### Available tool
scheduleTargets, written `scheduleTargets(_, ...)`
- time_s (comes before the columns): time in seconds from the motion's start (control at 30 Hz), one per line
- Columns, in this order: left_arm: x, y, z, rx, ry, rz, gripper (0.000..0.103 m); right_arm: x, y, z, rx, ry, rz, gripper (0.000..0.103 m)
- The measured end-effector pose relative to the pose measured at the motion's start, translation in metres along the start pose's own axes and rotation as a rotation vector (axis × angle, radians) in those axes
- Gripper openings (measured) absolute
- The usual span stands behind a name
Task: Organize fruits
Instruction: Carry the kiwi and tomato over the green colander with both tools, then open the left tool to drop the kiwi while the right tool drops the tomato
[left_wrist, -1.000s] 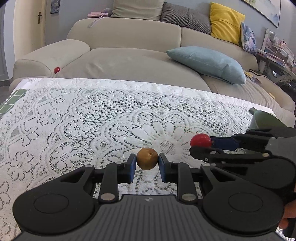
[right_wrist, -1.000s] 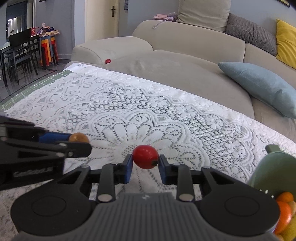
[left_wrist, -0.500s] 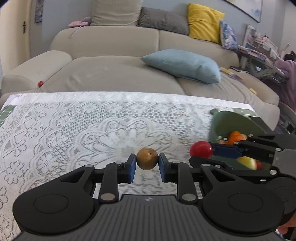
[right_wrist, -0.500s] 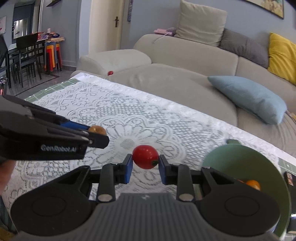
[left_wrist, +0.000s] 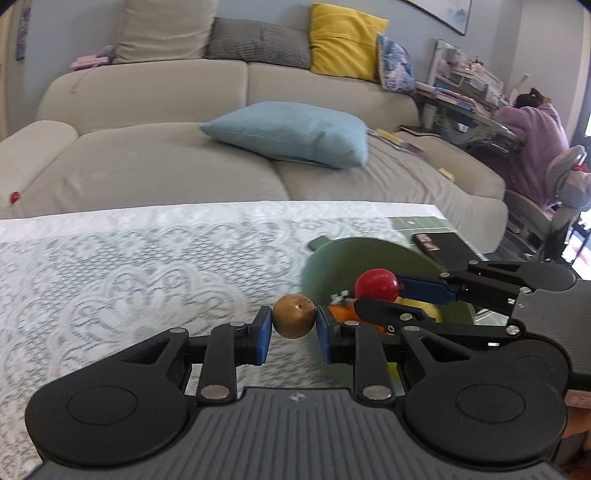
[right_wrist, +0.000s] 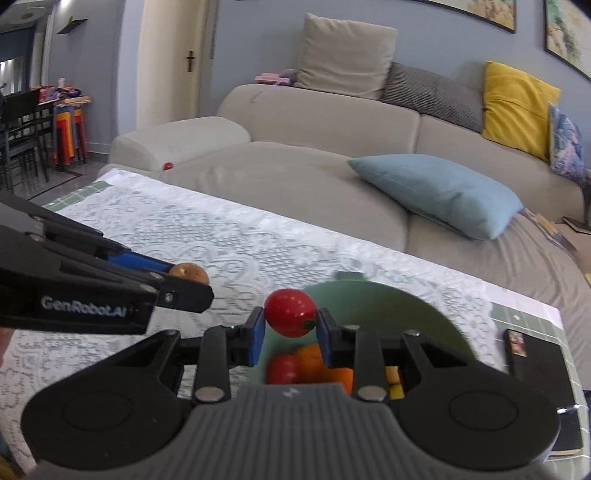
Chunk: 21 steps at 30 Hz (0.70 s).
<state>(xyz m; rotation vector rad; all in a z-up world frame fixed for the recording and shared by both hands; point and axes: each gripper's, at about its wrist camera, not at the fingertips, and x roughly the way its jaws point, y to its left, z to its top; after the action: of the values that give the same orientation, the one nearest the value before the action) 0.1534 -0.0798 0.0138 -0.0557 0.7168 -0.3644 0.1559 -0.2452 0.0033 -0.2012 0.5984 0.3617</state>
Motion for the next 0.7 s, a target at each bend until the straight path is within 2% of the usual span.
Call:
scheduleTargets(0.3, 0.039, -0.029, 0.013, 0.04, 0.04, -0.111, 0.029, 0.01, -0.058, -0.015, 0.141, 0.043, -0.061, 0.027)
scheduleTargets(0.7, 0.085, -0.024, 0.019, 0.021, 0.121, -0.046, 0.029, 0.039, -0.059, -0.016, 0.108, 0.08, -0.029, 0.027)
